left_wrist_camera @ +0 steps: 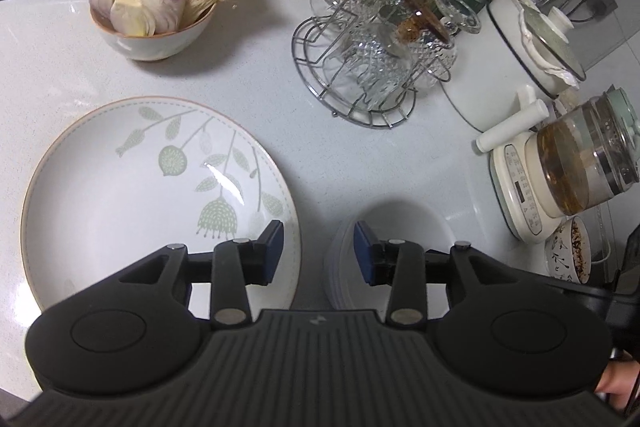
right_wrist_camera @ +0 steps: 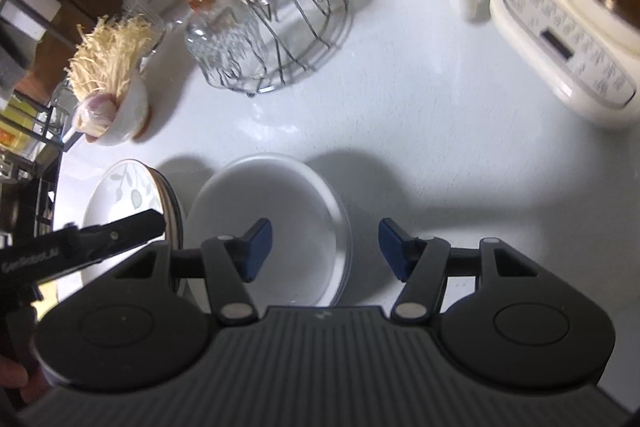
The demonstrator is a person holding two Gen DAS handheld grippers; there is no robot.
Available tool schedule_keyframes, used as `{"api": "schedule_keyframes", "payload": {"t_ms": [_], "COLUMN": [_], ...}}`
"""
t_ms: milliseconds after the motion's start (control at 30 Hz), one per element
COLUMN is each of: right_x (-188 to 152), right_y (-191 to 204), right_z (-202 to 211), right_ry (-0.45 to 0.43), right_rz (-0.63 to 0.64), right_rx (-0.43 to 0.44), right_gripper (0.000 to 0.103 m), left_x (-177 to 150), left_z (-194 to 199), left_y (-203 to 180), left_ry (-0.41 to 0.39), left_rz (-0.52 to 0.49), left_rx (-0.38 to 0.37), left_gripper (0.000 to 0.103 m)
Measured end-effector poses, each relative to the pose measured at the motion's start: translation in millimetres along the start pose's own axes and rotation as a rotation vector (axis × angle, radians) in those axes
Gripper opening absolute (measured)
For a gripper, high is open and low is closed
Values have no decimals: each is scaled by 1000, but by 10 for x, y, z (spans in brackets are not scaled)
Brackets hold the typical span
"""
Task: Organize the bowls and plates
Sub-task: 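Lift the white ceramic bowl with both grippers and carry it toward the plate stack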
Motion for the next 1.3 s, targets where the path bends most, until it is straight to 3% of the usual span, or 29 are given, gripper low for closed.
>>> {"api": "schedule_keyframes", "payload": {"t_ms": [233, 400, 500, 667, 1067, 1300], "right_x": [6, -3, -17, -14, -65, -86], "right_y": [-86, -142, -161, -168, -312, -461], "right_z": [-79, -162, -223, -257, -117, -18], "right_ry": [25, 53, 68, 70, 45, 32], "right_rz": [-35, -51, -57, -55, -63, -86], "right_rx": [18, 36, 43, 51, 32, 12], "right_gripper": [53, 34, 31, 17, 15, 15], "left_x": [-15, -20, -22, -28, -134, -244], "left_z": [-53, -126, -145, -86, -175, -401], "left_y": [-10, -49, -91, -166, -448, -668], "left_ry": [8, 25, 27, 4, 32, 107], "left_rz": [-2, -9, -32, -73, -162, -209], "left_rx": [2, 1, 18, 37, -21, -53], "left_gripper": [44, 44, 44, 44, 44, 44]}}
Point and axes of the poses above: each gripper's, at about its wrist camera, not at the fingertips, and z roughly against the way its jaws point, y to its left, x to its top, the point moved 1 cm from there along -z, roughly the way its jaws point, and after that the axes turned 5 degrees about -y, right-handed, at the moved point
